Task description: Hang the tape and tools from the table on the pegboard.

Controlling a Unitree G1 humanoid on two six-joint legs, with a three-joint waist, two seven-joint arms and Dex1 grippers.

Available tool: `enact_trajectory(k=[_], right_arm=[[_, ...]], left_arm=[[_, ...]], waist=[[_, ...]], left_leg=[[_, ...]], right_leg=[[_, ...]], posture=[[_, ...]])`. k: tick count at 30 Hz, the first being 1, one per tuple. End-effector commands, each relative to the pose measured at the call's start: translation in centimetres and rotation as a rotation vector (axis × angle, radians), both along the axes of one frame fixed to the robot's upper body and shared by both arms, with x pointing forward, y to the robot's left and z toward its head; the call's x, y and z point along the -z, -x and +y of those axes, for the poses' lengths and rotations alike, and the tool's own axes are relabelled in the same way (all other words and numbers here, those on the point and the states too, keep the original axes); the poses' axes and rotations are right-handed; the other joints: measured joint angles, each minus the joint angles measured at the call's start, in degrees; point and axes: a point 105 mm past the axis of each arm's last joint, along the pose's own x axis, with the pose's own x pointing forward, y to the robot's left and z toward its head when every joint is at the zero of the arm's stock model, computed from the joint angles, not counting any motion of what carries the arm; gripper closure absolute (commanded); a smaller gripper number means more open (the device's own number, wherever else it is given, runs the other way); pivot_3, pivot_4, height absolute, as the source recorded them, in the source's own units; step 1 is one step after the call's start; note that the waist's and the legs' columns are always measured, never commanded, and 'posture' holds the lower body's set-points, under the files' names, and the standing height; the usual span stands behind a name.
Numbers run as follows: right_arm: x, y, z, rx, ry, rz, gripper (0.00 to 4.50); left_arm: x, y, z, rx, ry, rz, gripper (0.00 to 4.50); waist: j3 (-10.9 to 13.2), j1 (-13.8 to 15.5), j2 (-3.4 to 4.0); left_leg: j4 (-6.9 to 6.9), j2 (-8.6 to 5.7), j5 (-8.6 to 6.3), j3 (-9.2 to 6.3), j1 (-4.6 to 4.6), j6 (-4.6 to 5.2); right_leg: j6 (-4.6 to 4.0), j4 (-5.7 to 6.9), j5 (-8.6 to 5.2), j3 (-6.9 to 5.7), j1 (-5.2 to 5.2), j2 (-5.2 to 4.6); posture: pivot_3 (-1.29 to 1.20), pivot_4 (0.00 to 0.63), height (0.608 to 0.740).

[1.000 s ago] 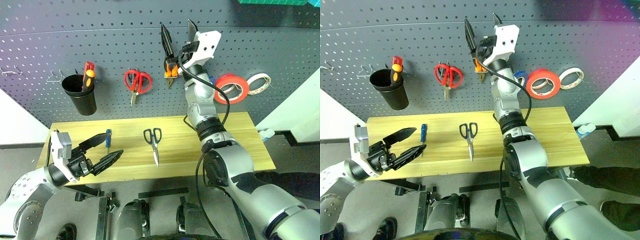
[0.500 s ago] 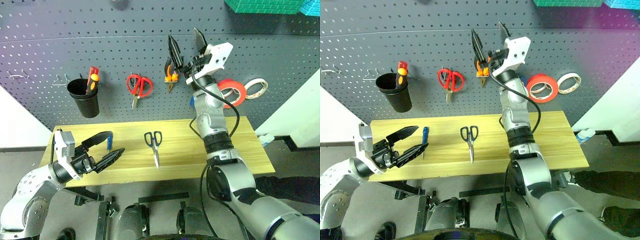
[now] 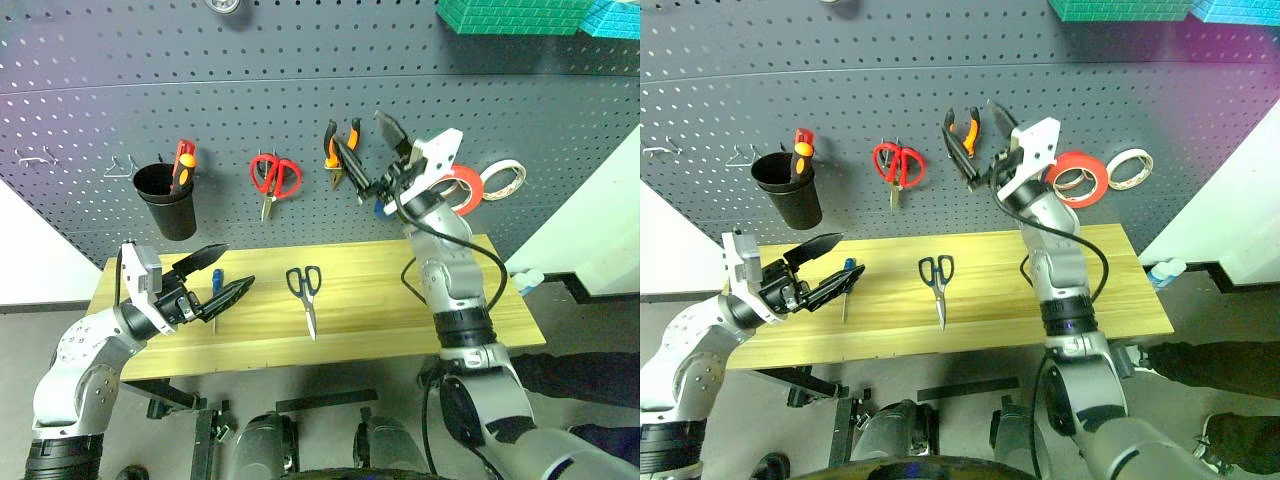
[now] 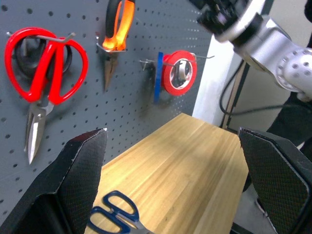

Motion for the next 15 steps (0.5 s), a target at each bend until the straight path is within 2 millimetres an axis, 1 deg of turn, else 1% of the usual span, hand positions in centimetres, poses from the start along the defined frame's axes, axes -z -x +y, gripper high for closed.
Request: enact_trajectory(k=[1, 10, 13, 15], right_arm=[[-0.6, 1.7, 0.5, -0.072, 0.027, -0.019, 0.03], [2.9, 2.7, 0.4, -0.139, 0.145, 0.098, 0.03], [3.6, 3.7, 0.2, -0.215, 0.199, 0.113, 0.03], [3.9, 4.5, -0.3, -0.282, 0.218, 0.15, 0.03]], left_arm=[[-0.7, -0.3, 0.0, -0.004, -0.008, -0.045, 0.0], [-0.2, -0.2, 0.2, -0.017, -0.027, -0.025, 0.0], [0.1, -0.4, 0.5, -0.051, -0.047, -0.023, 0.0], [0.9, -0.8, 0.7, -0.092, -0.066, 0.0, 0.0]], waist=[[-0.1, -0.2, 0.02], [-0.5, -0.2, 0.0], [-0.5, -0.1, -0.01], [-0.5, -0.1, 0.01]], left_leg=[[0.01, 0.0, 0.0, 0.0, 0.02, 0.0], [0.03, 0.01, 0.0, -0.02, 0.1, 0.0], [0.06, 0.0, -0.01, -0.02, 0.1, 0.02], [0.08, 0.01, -0.01, -0.04, 0.1, 0.03]], right_leg=[[0.0, 0.02, 0.0, 0.0, 0.01, 0.0], [0.0, 0.04, 0.0, 0.0, 0.08, 0.0], [0.0, 0.04, 0.0, 0.01, 0.1, -0.01], [0.0, 0.04, 0.0, 0.0, 0.11, -0.01]], posture=[[0.06, 0.0, 0.74], [0.06, 0.0, 0.74], [0.06, 0.0, 0.74], [0.05, 0.0, 0.74]])
